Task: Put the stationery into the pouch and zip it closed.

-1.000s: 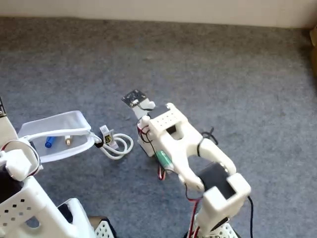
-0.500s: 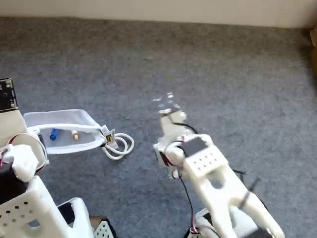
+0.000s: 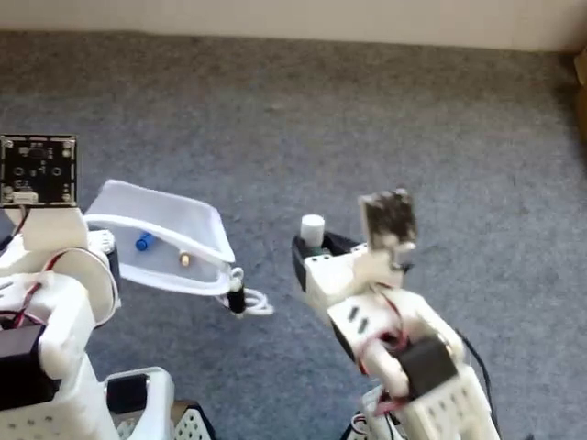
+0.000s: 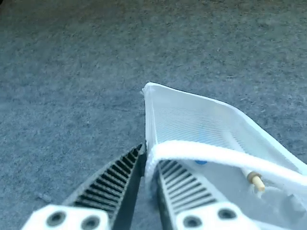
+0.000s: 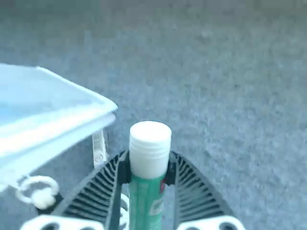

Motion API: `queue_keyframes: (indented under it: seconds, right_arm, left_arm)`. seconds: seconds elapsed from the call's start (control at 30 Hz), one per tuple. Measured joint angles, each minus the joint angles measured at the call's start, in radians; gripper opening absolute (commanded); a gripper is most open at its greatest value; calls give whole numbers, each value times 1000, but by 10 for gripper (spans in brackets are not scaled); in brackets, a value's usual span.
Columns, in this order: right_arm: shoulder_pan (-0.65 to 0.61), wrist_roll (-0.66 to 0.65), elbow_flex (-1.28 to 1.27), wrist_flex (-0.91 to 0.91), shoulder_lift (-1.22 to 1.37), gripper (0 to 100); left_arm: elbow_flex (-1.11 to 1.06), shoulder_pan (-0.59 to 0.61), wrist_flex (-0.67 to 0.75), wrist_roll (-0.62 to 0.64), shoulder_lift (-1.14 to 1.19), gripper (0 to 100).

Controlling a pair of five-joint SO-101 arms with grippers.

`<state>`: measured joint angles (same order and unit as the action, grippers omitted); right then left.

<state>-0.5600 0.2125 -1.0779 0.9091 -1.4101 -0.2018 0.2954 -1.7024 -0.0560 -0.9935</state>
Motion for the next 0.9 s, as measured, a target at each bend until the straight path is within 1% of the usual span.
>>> queue_keyframes:
  seconds: [0.13, 0.23, 0.37, 0.5, 0.63, 0.73, 0.9]
  right_arm:
    - [2, 0, 0, 0, -180, 4]
    - [2, 0, 0, 0, -267, 4]
    - [2, 0, 0, -17, -293, 4]
    - [2, 3, 35, -63, -290, 4]
    - [2, 3, 115, -146, -299, 4]
    - [0, 3, 146, -235, -301, 4]
    - [-109, 3, 150, -376, -292, 4]
  left_arm:
    - [0, -20, 0, 2, 0, 7]
    - [0, -20, 0, 2, 0, 7]
    - [0, -20, -23, 2, 9, 7]
    - [3, -20, -23, 2, 98, 7]
    - [9, -20, -23, 2, 216, 7]
    - [11, -20, -23, 2, 256, 7]
    - [20, -20, -23, 2, 264, 7]
